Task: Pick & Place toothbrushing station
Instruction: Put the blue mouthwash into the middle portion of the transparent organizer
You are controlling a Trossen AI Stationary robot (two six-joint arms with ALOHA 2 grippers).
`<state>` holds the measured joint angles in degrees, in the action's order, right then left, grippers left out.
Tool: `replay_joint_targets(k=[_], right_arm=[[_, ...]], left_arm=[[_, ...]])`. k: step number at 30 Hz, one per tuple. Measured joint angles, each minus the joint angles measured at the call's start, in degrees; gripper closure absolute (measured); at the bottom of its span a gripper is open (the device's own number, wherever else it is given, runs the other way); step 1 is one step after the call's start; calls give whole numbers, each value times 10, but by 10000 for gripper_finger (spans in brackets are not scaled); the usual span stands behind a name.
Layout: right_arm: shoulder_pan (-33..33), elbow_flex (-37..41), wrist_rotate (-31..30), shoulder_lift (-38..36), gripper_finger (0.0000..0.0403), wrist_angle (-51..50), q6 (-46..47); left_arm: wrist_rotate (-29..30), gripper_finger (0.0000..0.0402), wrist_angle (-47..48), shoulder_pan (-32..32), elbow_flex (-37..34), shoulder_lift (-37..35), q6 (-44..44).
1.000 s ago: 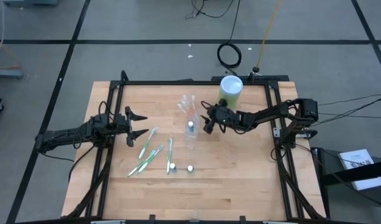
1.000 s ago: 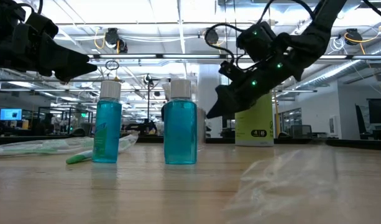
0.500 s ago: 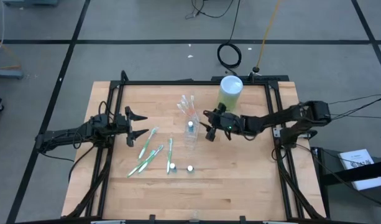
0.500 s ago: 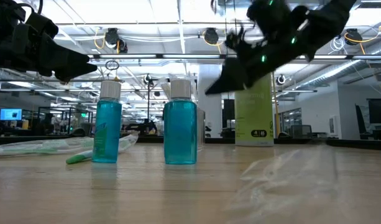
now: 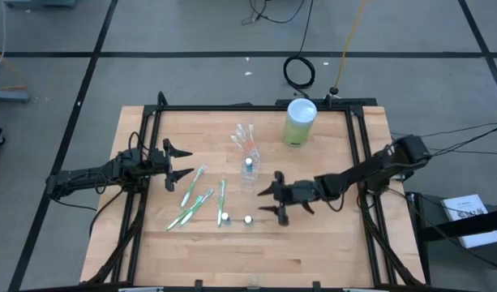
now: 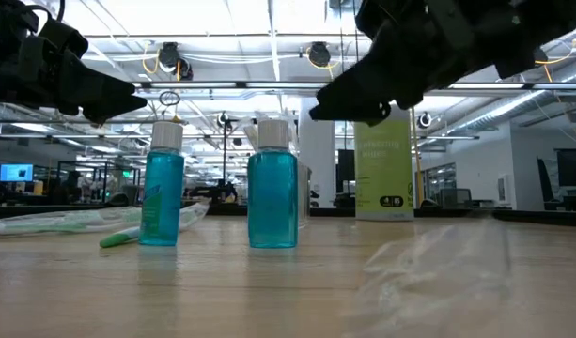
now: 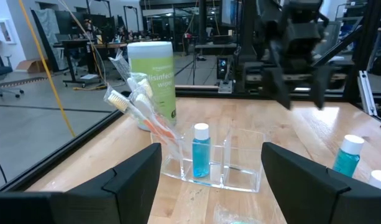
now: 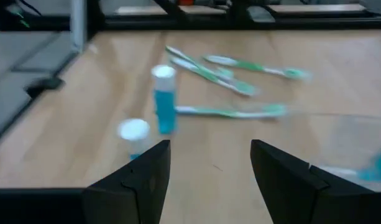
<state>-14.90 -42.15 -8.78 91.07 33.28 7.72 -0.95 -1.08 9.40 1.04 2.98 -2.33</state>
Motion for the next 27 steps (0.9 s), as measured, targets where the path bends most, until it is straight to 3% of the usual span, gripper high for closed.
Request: replay_joint_targets(k=[12,17,27], right_arm=[[-49,-4,11,93,190,100,59],[-55,-36,18,123,190,98,63],[-54,-132,45,138,190,-61,9]], left_arm=[[0,117,0,0,0,0,0],[0,117,0,0,0,0,0],[0,117,0,0,0,0,0]])
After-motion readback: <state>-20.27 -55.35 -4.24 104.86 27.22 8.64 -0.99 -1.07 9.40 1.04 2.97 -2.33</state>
